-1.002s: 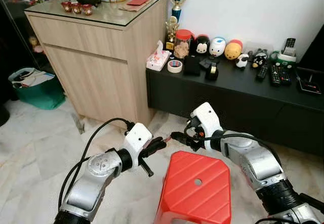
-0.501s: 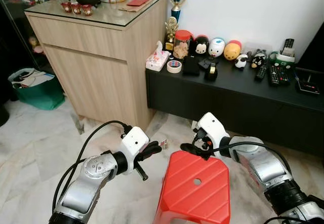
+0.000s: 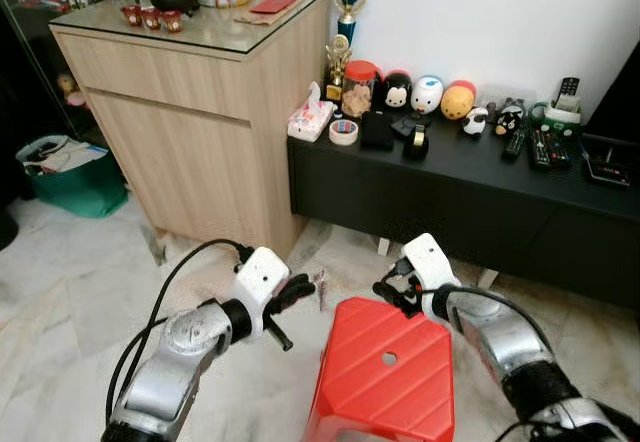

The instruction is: Hang keys on a hook

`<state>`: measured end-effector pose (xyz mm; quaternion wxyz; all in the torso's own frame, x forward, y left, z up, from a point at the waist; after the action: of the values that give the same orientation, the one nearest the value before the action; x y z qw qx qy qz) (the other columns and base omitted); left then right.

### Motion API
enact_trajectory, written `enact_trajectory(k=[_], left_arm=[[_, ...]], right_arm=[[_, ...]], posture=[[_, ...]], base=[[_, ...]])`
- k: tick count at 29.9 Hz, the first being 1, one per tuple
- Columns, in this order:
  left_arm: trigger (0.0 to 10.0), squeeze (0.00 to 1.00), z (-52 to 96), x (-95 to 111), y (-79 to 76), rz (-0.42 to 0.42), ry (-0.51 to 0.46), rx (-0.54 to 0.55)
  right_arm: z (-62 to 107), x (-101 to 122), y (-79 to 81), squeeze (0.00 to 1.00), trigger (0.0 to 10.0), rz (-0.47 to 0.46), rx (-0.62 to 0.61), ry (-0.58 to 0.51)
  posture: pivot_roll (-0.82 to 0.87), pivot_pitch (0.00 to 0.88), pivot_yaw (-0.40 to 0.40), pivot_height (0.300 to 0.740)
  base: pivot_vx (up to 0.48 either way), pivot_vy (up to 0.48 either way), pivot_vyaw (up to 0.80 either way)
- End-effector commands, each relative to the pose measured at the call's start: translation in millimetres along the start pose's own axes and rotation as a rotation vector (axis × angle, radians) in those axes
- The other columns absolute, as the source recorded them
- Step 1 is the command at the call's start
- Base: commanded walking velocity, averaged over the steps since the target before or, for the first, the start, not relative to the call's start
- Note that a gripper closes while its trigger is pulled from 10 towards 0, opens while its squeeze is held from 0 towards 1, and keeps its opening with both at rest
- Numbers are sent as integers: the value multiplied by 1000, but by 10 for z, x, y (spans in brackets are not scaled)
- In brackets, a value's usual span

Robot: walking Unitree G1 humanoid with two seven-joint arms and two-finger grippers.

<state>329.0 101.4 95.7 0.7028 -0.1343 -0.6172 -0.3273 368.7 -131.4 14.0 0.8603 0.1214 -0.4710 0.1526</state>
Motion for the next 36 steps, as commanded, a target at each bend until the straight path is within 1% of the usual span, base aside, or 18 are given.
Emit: enact_trajectory(k=[1,4,5,6,9,11,15,17,20,21,22,27,31,32,33,34,35,36], left_arm=[[10000,0,44,-123,218,57,7,136],[10000,0,92,-265,382,111,20,256],[10000,0,147,-403,498,162,36,348],[10000,0,147,-403,498,162,36,348],[10000,0,279,-753,604,258,94,475],[10000,0,365,-951,661,268,154,553],[10000,0,497,-1352,597,311,282,599],[10000,0,537,-1485,545,327,325,607],[10000,0,549,-1560,486,331,352,595],[6314,0,562,-1604,464,338,366,597],[0,0,582,-1666,429,356,380,601],[0,0,635,-1793,376,377,415,620],[0,0,730,-1960,266,387,483,613],[1176,0,778,-2042,204,388,529,599],[1176,0,814,-2098,160,389,560,590],[8471,0,866,-2168,109,390,601,583],[10000,0,926,-2234,65,389,641,582],[10000,0,984,-2293,25,389,677,582]], right_arm=[[-5,-240,-36,0,10000,-100,-46,13],[-11,-436,-31,0,10000,-147,-85,30],[-4,-573,-31,0,10000,-193,-117,42],[-4,-573,-31,0,10000,-193,-117,42],[45,-865,-61,0,10000,-261,-205,77],[69,-980,-62,0,10000,-312,-235,95],[100,-1125,-25,0,10000,-324,-255,114],[108,-1174,-4,0,10000,-343,-263,118],[112,-1206,29,0,10000,-325,-254,123],[115,-1223,35,0,10000,-338,-258,124],[124,-1257,38,0,10000,-351,-267,131],[156,-1346,41,0,10000,-355,-285,152],[217,-1476,37,0,10000,-367,-303,176],[236,-1514,31,0,10000,-371,-309,185],[248,-1538,28,0,10000,-374,-312,191],[265,-1570,21,0,10000,-378,-318,200],[283,-1602,13,0,10000,-380,-325,210],[304,-1640,4,0,10000,-383,-332,221]], posture=[[94,4,-36,740],[93,0,-36,740],[88,0,-35,740],[88,0,-35,740],[84,0,-35,740],[82,0,-34,740],[79,0,-33,740],[73,0,-31,740],[74,0,-31,740],[74,0,-29,740],[71,0,-29,740],[75,0,-30,740],[75,0,-30,740],[75,0,-30,740],[75,0,-30,740],[76,0,-36,740],[74,0,-36,740],[74,0,-36,740]], base=[[0,0,0],[0,0,0],[0,0,0],[0,0,0],[0,0,0],[0,0,0],[0,0,0],[0,0,0],[0,0,0],[0,0,0],[0,0,0],[0,0,0],[0,0,0],[0,0,0],[0,0,0],[0,0,0],[0,0,0],[0,0,0]])
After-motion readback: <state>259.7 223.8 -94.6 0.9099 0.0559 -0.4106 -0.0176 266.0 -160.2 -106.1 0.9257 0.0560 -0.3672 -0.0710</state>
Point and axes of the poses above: a point about 5 cm out from each wrist's last joint towards the gripper, its own z axis pointing back from the gripper into the wrist, its own x axis along the axis of the wrist's last joint, y = z × x, the point moved 6 cm from there along -z, pointing out of the wrist towards the gripper, and after that the axes turned 5 degrees about -z, right-handed, at the moved point
